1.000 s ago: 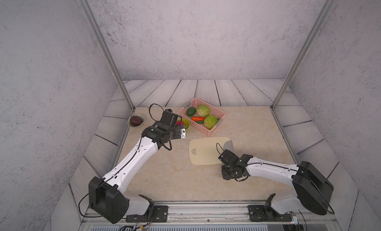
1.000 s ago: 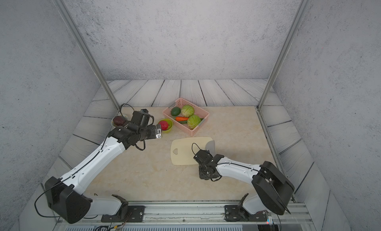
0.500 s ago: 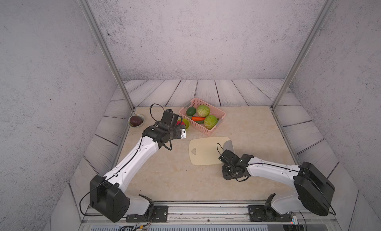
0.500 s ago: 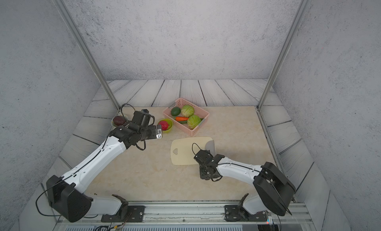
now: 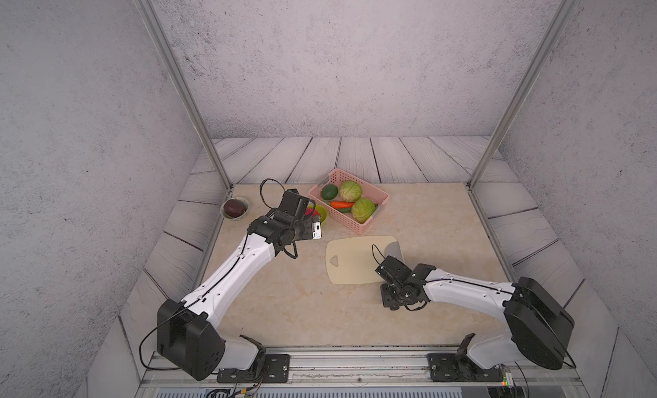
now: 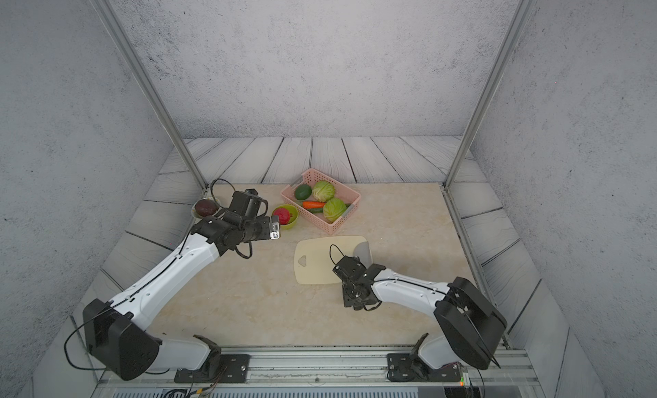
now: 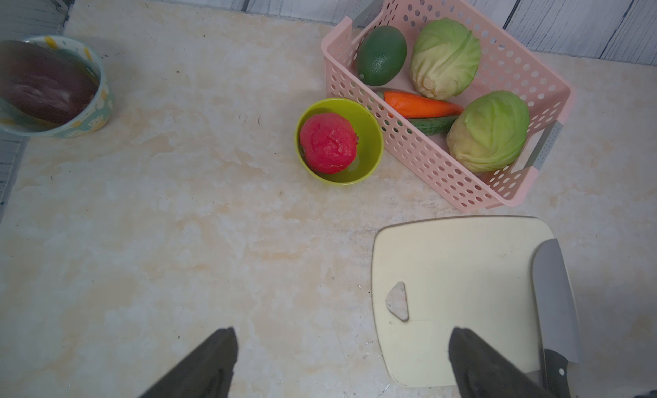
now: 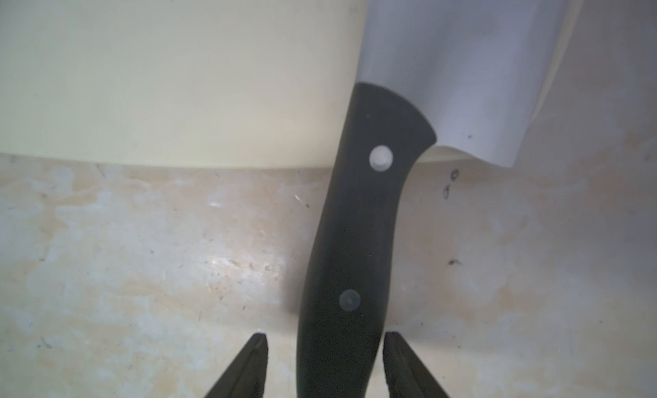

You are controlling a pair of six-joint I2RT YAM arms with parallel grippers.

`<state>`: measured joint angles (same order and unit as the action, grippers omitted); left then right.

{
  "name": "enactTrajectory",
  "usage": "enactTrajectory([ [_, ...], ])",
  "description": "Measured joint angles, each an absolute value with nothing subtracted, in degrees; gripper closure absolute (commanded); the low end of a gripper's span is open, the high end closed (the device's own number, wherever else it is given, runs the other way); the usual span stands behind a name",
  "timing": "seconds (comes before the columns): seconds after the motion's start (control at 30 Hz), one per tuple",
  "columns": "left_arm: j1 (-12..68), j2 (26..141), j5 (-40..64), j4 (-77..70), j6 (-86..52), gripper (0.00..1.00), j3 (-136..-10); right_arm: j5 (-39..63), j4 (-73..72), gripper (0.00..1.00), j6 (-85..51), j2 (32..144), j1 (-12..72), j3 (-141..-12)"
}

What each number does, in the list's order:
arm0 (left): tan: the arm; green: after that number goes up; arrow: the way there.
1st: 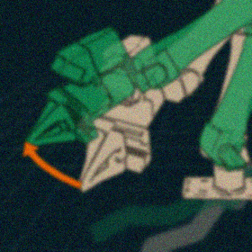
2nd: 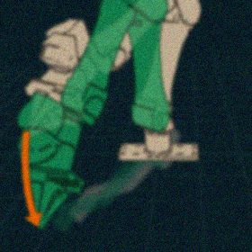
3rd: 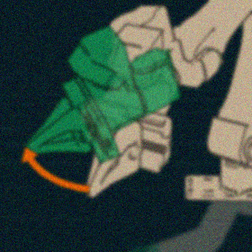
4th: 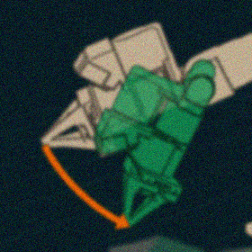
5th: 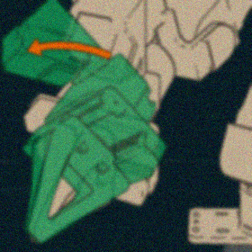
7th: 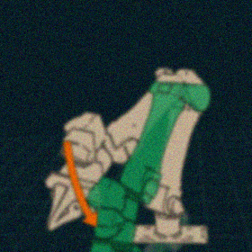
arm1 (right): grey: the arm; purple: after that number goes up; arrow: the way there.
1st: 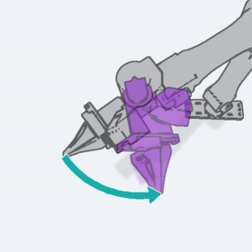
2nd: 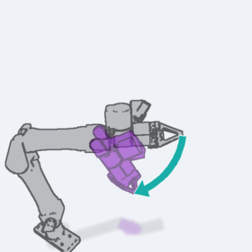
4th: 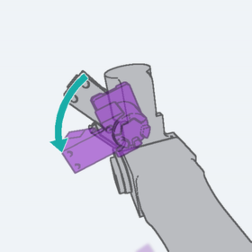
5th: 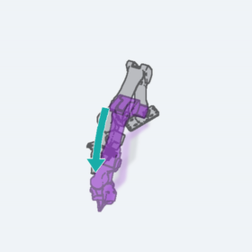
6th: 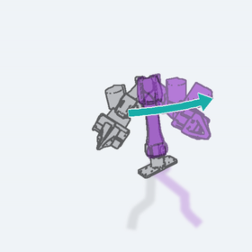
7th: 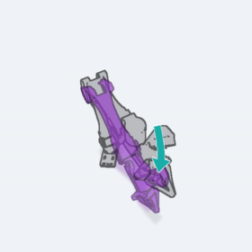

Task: Align the knife with the edge of the cutting board
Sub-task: Adjust the knife at the edge of the cutting board.

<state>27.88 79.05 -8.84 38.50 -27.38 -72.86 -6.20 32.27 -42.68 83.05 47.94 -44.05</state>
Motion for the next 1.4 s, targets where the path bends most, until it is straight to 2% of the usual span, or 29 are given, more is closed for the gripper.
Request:
enactTrajectory([
  [0.23,27.88,79.22,-9.13,38.59,-27.38,0.02,-72.86,-6.22,31.77,0.45,-41.52,85.97,45.93,-45.5],
  [0.77,27.94,79.99,-10.26,39.18,-26.94,0.02,-72.88,-6.72,30.59,0.64,-40.23,87.0,45.19,-45.6],
  [1.4,27.94,80.9,-11.2,39.97,-26.79,0.02,-73.03,-9.15,31.07,0.74,-41.41,86.35,45.12,-45.1],
])
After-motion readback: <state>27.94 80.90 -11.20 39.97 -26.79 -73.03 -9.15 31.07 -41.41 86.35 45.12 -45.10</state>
